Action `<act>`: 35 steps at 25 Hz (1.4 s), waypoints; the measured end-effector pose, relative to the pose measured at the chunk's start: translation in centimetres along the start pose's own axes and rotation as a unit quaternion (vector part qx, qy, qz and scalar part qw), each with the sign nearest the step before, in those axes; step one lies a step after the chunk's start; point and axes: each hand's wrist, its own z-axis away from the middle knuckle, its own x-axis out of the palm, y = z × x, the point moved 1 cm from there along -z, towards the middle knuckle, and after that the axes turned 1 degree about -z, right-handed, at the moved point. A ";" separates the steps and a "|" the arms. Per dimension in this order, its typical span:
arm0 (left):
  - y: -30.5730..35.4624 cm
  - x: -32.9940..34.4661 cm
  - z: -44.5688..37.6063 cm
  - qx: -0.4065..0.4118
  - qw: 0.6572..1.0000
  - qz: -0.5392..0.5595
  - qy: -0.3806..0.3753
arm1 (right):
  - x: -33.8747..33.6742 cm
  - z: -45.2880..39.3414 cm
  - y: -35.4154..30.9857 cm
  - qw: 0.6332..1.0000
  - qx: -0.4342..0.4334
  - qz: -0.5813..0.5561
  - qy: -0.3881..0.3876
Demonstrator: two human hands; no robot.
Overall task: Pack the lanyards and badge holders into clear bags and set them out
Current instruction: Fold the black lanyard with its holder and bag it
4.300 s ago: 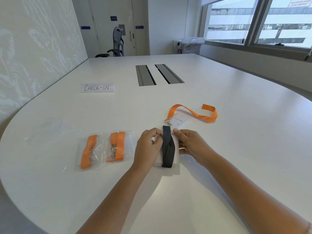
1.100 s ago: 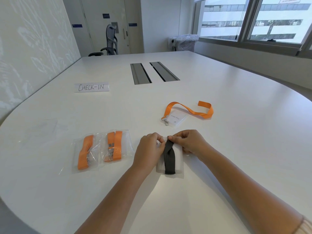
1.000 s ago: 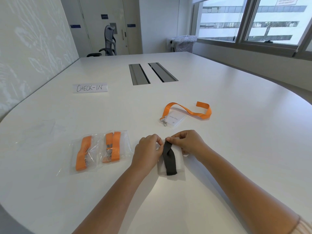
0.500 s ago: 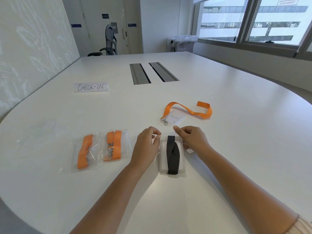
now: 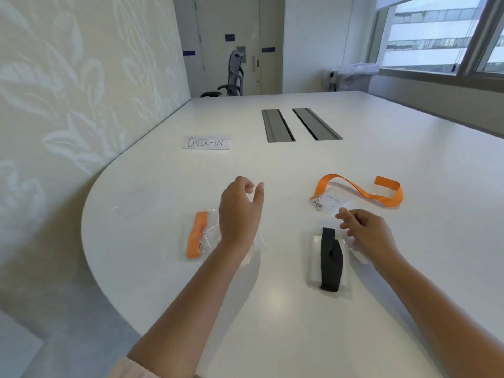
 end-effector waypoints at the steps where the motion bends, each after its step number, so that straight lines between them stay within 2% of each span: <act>1: -1.4 -1.3 -1.5 -0.015 0.999 -0.028 0.024 | -0.1 -0.1 0.0 1.000 -0.013 -0.004 0.011; 3: -5.2 -4.2 -4.4 -0.047 0.989 -0.131 0.051 | -0.2 -0.2 -0.2 0.999 -0.030 -0.009 0.020; 6: -11.4 -8.6 -7.4 -0.170 0.952 -0.247 0.056 | 0.5 -0.3 -0.2 0.999 -0.032 -0.013 0.008; 8: -14.3 -10.2 -7.5 -0.254 0.925 -0.281 -0.026 | 0.9 -0.2 0.0 1.000 -0.027 -0.012 0.004; 10: -16.0 -10.4 -6.6 -0.300 0.890 -0.318 -0.132 | 0.9 -0.2 0.2 1.000 -0.022 -0.014 0.005; 12: -16.7 -10.1 -5.5 -0.295 0.856 -0.371 -0.204 | 0.9 -0.3 0.3 1.000 -0.021 -0.014 0.003; 13: -16.7 -9.9 -5.2 -0.284 0.850 -0.388 -0.215 | 0.9 -0.3 0.3 1.000 -0.022 -0.014 0.002; 23: -15.1 -9.3 -3.5 -0.143 0.875 -0.443 -0.131 | 1.0 -0.4 0.2 1.000 -0.011 -0.015 0.009; 28: -16.7 -10.3 -3.8 -0.143 0.935 -0.325 -0.014 | 1.0 -0.5 0.3 1.000 -0.011 -0.011 0.017; 32: -15.9 -9.5 -3.6 -0.078 0.943 -0.318 0.064 | 1.0 -0.5 0.3 1.000 -0.008 -0.020 0.018; 35: -13.8 -8.7 -3.2 -0.037 0.959 -0.269 0.081 | 1.0 -0.4 0.2 1.000 -0.011 -0.014 0.019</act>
